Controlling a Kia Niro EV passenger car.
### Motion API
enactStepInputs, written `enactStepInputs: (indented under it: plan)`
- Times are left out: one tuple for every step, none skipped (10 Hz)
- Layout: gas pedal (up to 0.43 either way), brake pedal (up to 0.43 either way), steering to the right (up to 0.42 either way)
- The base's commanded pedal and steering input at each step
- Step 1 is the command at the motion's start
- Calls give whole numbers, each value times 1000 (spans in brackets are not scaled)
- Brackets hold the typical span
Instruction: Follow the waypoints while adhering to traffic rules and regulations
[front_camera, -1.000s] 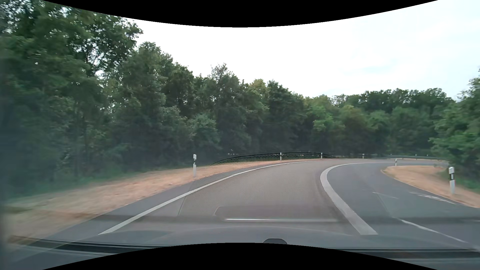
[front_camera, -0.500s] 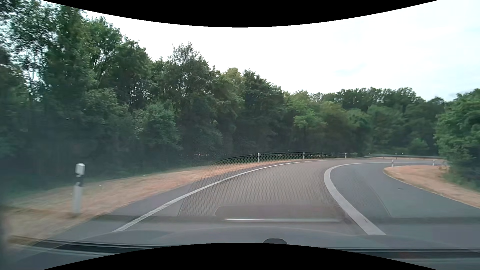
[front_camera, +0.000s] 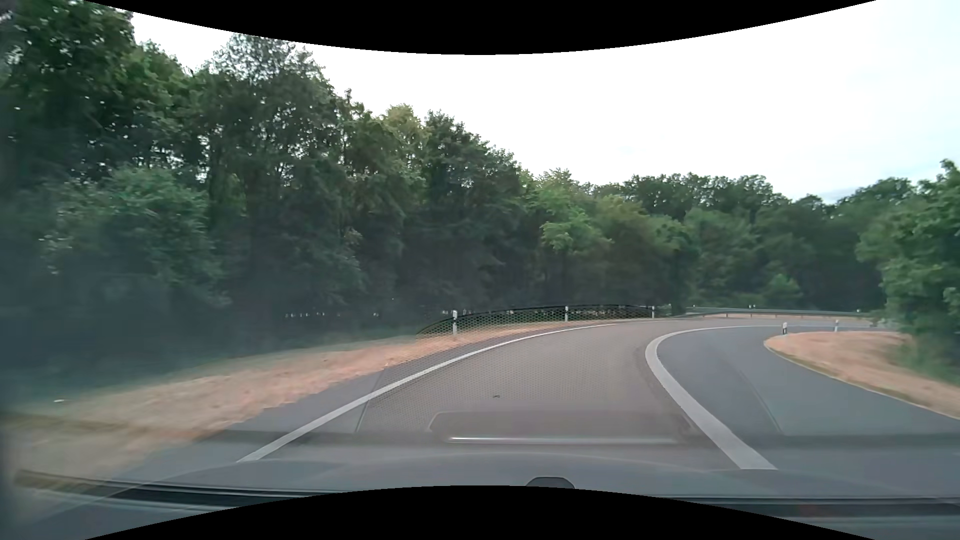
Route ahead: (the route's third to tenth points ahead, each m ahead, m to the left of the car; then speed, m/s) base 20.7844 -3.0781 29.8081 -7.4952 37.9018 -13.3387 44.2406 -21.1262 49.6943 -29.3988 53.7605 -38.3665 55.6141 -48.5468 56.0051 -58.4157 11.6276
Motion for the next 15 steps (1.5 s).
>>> enactStepInputs:
  plan:
    - [0,0,94]
    - [0,0,92]
    - [0,0,91]
    - [0,0,87]
    - [0,0,84]
    - [0,0,84]
    - [0,0,85]
    - [0,0,88]
    - [0,0,89]
    - [0,0,91]
    - [0,0,91]
    - [0,0,91]
    - [0,0,91]
    - [0,0,90]
    - [0,0,89]
